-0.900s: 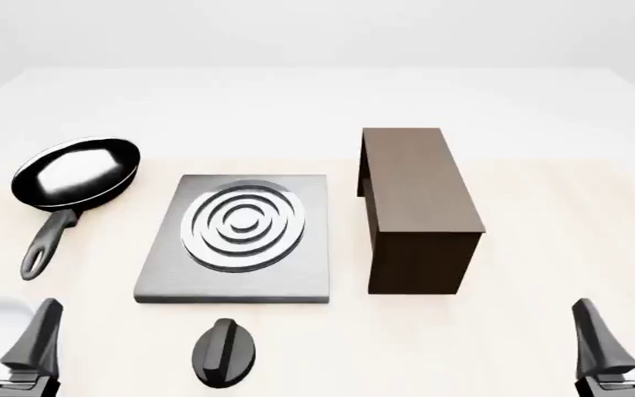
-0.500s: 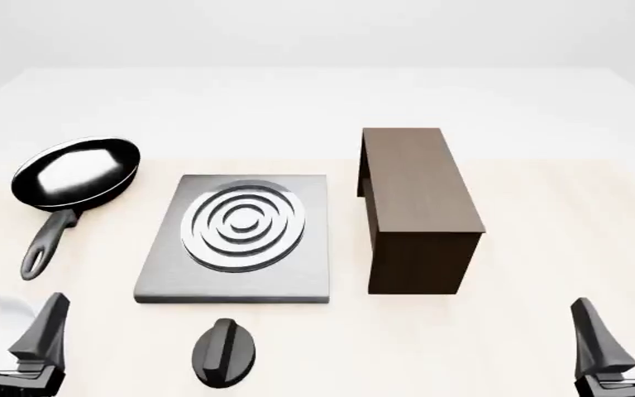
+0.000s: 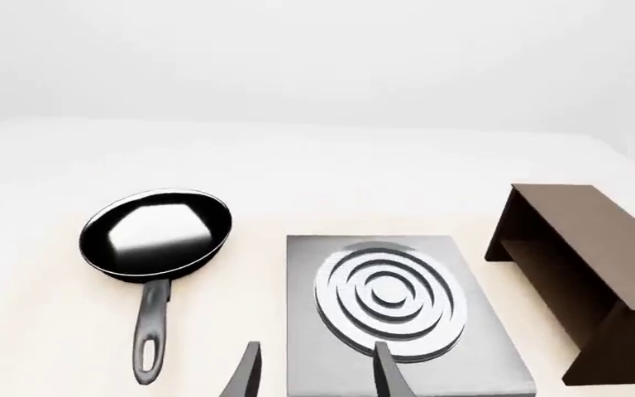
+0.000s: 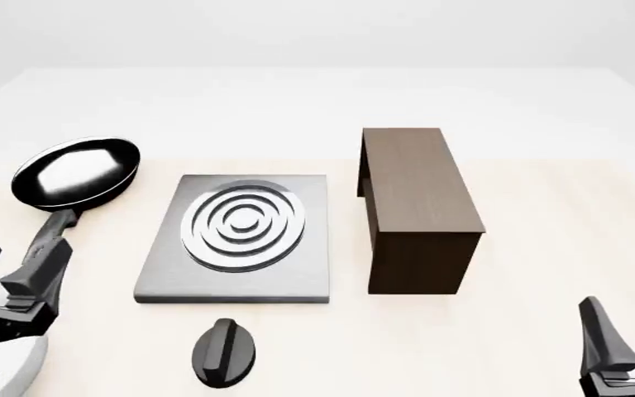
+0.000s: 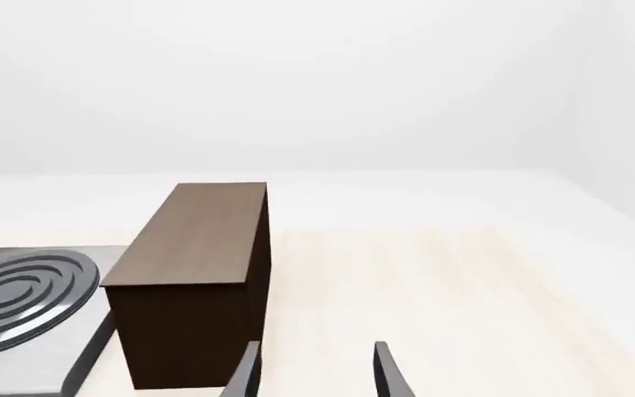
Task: Turn on the stove.
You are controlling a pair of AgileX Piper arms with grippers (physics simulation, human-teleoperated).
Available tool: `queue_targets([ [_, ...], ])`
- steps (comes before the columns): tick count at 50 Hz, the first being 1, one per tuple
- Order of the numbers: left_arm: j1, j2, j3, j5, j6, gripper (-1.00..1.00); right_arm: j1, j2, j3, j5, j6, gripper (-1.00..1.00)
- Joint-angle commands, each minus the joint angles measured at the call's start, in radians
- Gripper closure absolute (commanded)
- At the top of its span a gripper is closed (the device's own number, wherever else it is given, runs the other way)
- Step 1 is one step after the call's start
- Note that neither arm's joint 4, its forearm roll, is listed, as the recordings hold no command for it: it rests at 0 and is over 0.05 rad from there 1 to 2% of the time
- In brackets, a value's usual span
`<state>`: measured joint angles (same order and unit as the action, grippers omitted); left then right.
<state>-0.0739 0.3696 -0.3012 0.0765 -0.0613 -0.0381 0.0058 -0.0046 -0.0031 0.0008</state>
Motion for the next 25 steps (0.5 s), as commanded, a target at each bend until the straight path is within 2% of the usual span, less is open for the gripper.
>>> queue_targets([
  [1,-0.025,0.122,-0.15,0.091,0.026,-1.0,-0.009,0.0,0.0,0.006,0.008,-1.0],
  [8,-0.044,0.173,-0.175,0.113,0.058,-1.0,-0.009,-0.002,0.0,0.004,0.003,-1.0],
  [16,-0.053,0.21,-0.182,0.138,0.054,-1.0,-0.008,-0.002,0.0,0.004,0.002,-1.0],
  [22,-0.082,0.241,-0.184,0.166,0.026,-1.0,-0.008,-0.002,0.0,0.004,0.002,-1.0],
  [25,-0.073,0.238,-0.188,0.173,0.052,-1.0,-0.008,-0.002,0.0,0.004,0.002,-1.0],
])
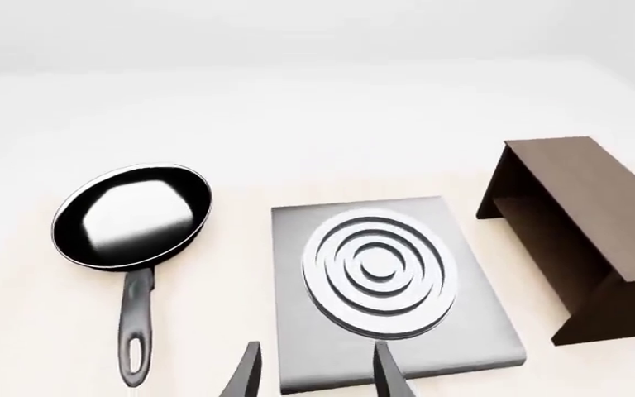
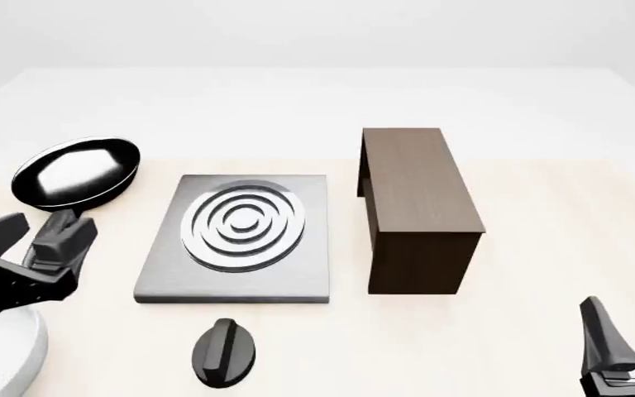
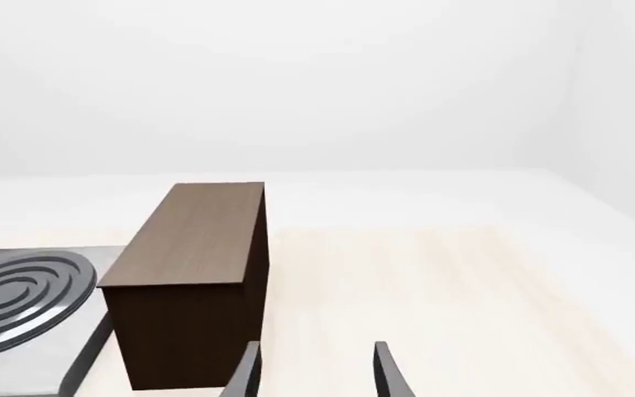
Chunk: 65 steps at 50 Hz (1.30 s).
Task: Turn on the stove.
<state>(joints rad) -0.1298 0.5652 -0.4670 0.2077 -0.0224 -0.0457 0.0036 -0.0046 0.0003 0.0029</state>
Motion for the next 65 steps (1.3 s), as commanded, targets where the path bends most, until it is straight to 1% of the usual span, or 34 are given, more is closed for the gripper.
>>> queue_targets([
  [1,-0.013,0.049,-0.021,0.041,0.01,-1.0,0.0,0.0,0.0,0.0,0.0,-1.0],
  [4,-0.006,0.067,-0.014,0.036,0.017,-1.0,0.0,0.0,0.0,0.0,0.0,-1.0],
  [6,-0.025,0.081,-0.011,0.035,0.009,-1.0,0.0,0.0,0.0,0.0,0.0,-1.0],
  [7,-0.034,0.107,-0.011,0.033,-0.007,-1.0,0.0,0.0,0.0,0.0,0.0,-1.0],
  [9,-0.032,0.109,-0.011,0.032,-0.006,-1.0,0.0,0.0,0.0,0.0,0.0,-1.0],
  [16,-0.047,0.087,-0.009,0.061,-0.025,-1.0,0.0,0.0,0.0,0.0,0.0,-1.0],
  [24,-0.081,0.079,0.022,0.072,-0.059,-1.0,0.0,0.0,0.0,0.0,0.0,-1.0],
  [29,-0.088,0.069,0.038,0.075,-0.06,-1.0,0.0,0.0,0.0,0.0,0.0,-1.0],
  [33,-0.101,0.079,0.058,0.064,-0.075,-1.0,0.0,0.0,0.0,0.0,0.0,-1.0],
  [35,-0.106,0.088,0.071,0.058,-0.072,-1.0,0.0,0.0,0.0,0.0,0.0,-1.0],
  [38,-0.117,0.108,0.088,0.04,-0.089,-1.0,0.0,0.0,0.0,0.0,0.0,-1.0],
  [39,-0.123,0.122,0.1,0.026,-0.11,-1.0,0.0,0.0,0.0,0.0,0.0,-1.0],
  [42,-0.132,0.134,0.12,0.005,-0.117,-1.0,0.0,0.0,0.0,0.0,0.0,-1.0],
  [44,-0.141,0.152,0.136,-0.012,-0.144,-1.0,0.0,0.0,0.0,0.0,0.0,-1.0],
  [46,-0.135,0.157,0.144,-0.021,-0.138,-1.0,0.0,0.0,0.0,0.0,0.0,-1.0],
  [51,-0.147,0.164,0.162,-0.032,-0.166,-1.0,0.0,-0.001,0.0,0.0,-0.001,-1.0],
  [58,-0.142,0.169,0.188,-0.048,-0.169,-1.0,0.0,0.0,0.0,0.0,-0.001,-1.0],
  [65,-0.153,0.182,0.215,-0.069,-0.201,-1.0,0.0,0.0,0.0,0.0,-0.001,-1.0],
])
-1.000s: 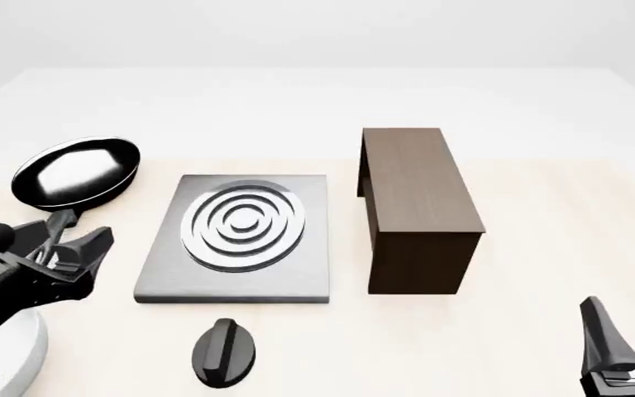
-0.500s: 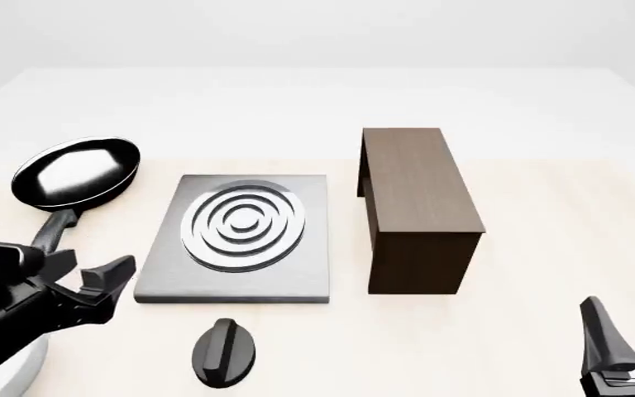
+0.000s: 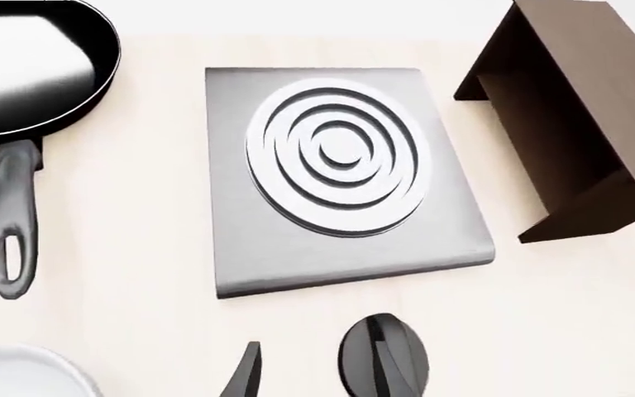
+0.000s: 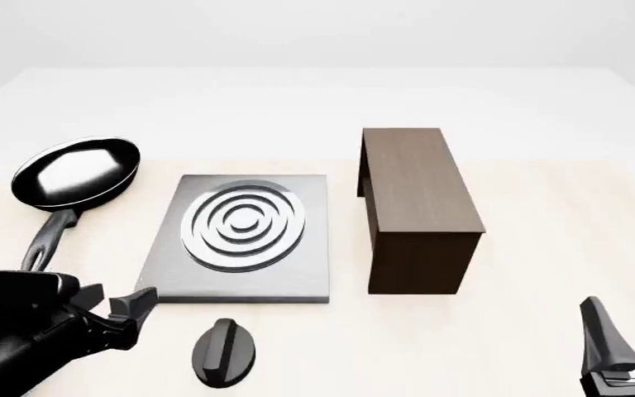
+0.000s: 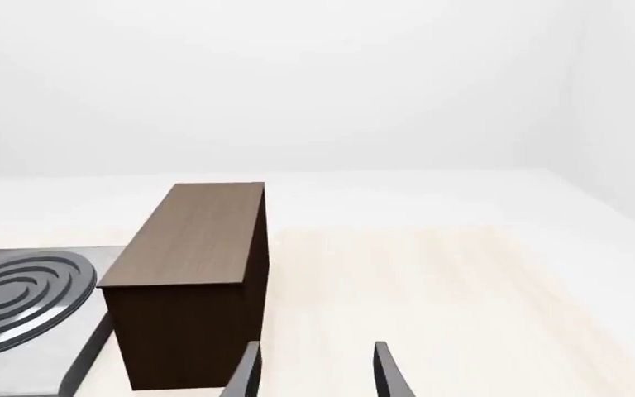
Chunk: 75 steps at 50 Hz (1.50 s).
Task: Turn on the stove.
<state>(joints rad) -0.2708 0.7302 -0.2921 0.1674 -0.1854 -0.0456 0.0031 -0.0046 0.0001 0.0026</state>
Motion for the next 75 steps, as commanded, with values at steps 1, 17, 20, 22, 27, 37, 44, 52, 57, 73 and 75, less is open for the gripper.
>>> queue_targets([
  [1,-0.013,0.013,0.044,-0.028,-0.043,-1.0,0.0,0.0,0.0,0.0,-0.001,-1.0],
  [17,0.001,0.049,0.088,-0.083,-0.051,-1.0,0.001,0.0,0.0,0.0,-0.001,-1.0],
  [20,0.005,0.062,0.099,-0.101,-0.053,-1.0,0.001,0.0,0.0,0.0,-0.001,-1.0],
  [22,0.006,0.071,0.11,-0.116,-0.054,-1.0,0.001,0.0,0.0,0.0,-0.001,-1.0],
  [27,0.015,0.102,0.128,-0.151,-0.055,-1.0,0.001,0.0,0.0,0.0,-0.001,-1.0],
  [37,0.019,0.154,0.155,-0.202,-0.046,-1.0,0.001,0.0,0.0,0.0,-0.001,-1.0],
  [44,0.01,0.16,0.176,-0.218,-0.06,-1.0,0.001,0.0,0.0,0.0,-0.001,-1.0],
  [52,-0.005,0.18,0.204,-0.246,-0.082,-1.0,0.001,0.0,0.0,0.0,-0.001,-1.0],
  [57,-0.037,0.205,0.225,-0.273,-0.094,-1.0,0.001,0.0,0.0,0.0,-0.001,-1.0],
  [73,-0.058,0.262,0.248,-0.338,-0.131,-1.0,0.001,0.0,0.0,0.0,-0.001,-1.0],
  [75,-0.064,0.32,0.265,-0.405,-0.142,-1.0,0.002,0.0,0.0,0.0,-0.002,-1.0],
])
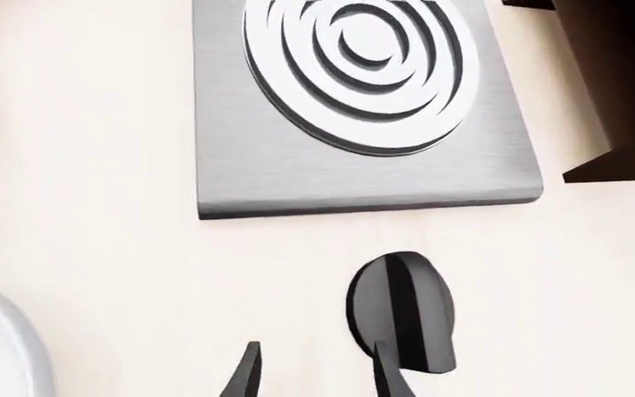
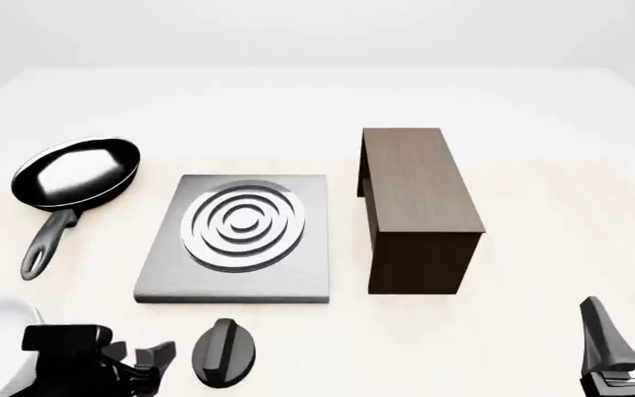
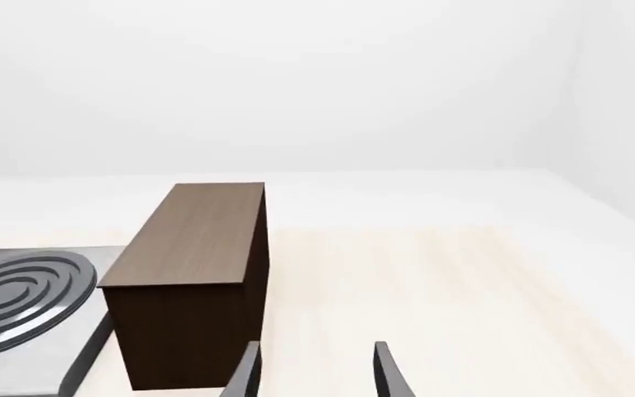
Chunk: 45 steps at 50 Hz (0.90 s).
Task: Turn on the stove.
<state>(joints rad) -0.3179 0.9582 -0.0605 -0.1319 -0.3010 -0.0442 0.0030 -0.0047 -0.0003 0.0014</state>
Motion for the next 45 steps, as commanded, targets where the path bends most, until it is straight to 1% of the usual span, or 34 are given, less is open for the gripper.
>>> queue_targets([
  [1,-0.018,0.097,0.035,-0.111,-0.028,-1.0,0.0,0.0,0.0,0.0,0.0,-1.0],
  [4,-0.02,0.099,0.035,-0.112,-0.029,-1.0,0.0,0.0,0.0,0.0,0.0,-1.0],
  [5,-0.04,0.193,0.037,-0.195,-0.039,-1.0,0.001,0.0,0.0,0.0,-0.001,-1.0],
  [11,-0.049,0.254,0.044,-0.256,-0.047,-1.0,0.001,0.0,0.0,0.0,-0.001,-1.0],
  [20,-0.055,0.284,0.038,-0.274,-0.049,-1.0,0.001,0.0,0.0,0.0,-0.001,-1.0],
  [24,-0.055,0.336,0.035,-0.316,-0.045,-1.0,0.001,0.0,0.0,0.0,-0.001,-1.0],
  [28,-0.064,0.324,0.027,-0.299,-0.046,-1.0,0.001,0.0,0.0,0.0,-0.001,-1.0],
  [33,-0.074,0.372,0.02,-0.338,-0.049,-1.0,0.001,0.0,0.0,0.0,-0.001,-1.0],
  [37,-0.081,0.384,0.016,-0.348,-0.051,-1.0,0.001,0.0,0.0,-0.001,-0.001,-1.0],
  [39,-0.082,0.415,0.02,-0.378,-0.057,-1.0,0.001,0.0,0.0,-0.001,-0.001,-1.0],
  [45,-0.083,0.418,0.023,-0.383,-0.058,-1.0,0.001,0.0,0.0,0.0,-0.001,-1.0],
])
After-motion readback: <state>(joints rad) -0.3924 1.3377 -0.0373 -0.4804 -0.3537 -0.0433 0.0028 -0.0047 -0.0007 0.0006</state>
